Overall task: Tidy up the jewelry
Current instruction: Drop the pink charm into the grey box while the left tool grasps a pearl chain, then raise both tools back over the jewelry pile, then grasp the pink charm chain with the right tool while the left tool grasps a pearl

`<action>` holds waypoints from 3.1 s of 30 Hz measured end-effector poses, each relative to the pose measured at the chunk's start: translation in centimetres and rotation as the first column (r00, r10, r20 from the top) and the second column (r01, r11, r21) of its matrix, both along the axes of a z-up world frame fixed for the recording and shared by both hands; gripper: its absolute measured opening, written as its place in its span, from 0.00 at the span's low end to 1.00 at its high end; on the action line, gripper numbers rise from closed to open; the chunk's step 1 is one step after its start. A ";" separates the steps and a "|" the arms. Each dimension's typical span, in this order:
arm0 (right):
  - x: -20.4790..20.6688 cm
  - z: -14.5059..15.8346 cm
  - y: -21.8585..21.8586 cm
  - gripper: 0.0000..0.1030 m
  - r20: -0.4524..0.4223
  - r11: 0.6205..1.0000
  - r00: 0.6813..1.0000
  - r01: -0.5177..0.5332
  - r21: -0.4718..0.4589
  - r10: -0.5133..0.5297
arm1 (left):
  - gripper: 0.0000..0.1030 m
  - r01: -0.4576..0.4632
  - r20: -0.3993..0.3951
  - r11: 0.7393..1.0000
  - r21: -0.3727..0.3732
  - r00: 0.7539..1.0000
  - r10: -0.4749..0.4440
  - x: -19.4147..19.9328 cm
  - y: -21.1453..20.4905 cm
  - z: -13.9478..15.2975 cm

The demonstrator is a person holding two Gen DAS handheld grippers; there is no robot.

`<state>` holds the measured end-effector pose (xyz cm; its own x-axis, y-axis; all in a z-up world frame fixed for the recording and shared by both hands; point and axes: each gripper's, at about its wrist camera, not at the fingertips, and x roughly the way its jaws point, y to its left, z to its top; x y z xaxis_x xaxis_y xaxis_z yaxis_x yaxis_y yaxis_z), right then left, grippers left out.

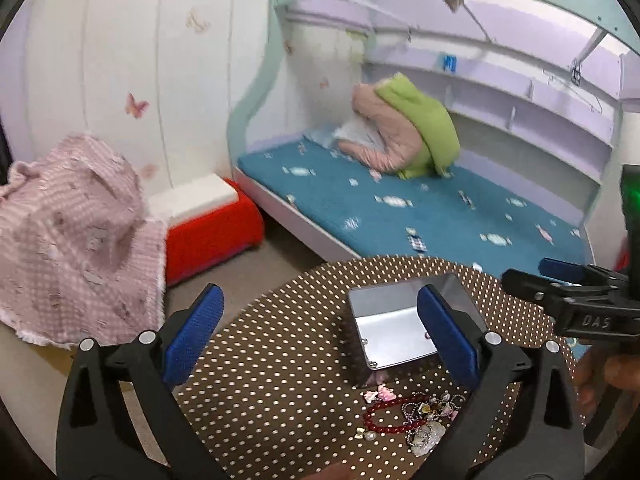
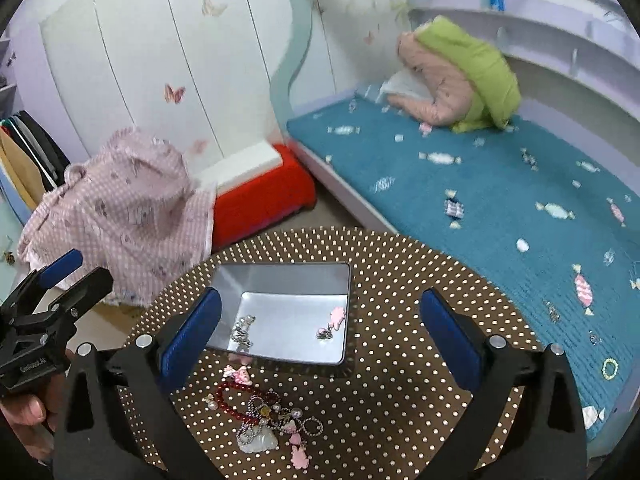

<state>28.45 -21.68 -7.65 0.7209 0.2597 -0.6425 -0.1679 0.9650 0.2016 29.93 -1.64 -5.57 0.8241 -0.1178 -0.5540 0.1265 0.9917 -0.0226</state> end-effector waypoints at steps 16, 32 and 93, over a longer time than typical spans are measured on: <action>-13.0 6.7 0.5 0.93 0.303 0.999 0.952 0.054 -0.004 -0.050 | 0.95 -0.059 0.213 0.997 -0.043 0.975 0.067 -12.6 1.6 4.1; -21.3 6.1 1.1 0.93 0.416 0.990 0.901 0.142 -0.016 -0.123 | 0.95 -0.102 0.250 0.991 -0.083 0.961 0.119 -19.2 3.3 3.1; -8.7 -11.9 1.8 0.14 -0.120 0.993 0.991 -0.070 -0.097 0.058 | 0.78 0.111 -0.295 0.980 0.167 0.954 -0.058 -1.7 -2.8 -16.2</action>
<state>19.77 -19.87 -19.51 0.6233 0.2327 -0.7465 -0.2106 0.9694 0.1262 28.22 -4.46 -21.81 0.6182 -0.0563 -0.7840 0.2245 0.9685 0.1075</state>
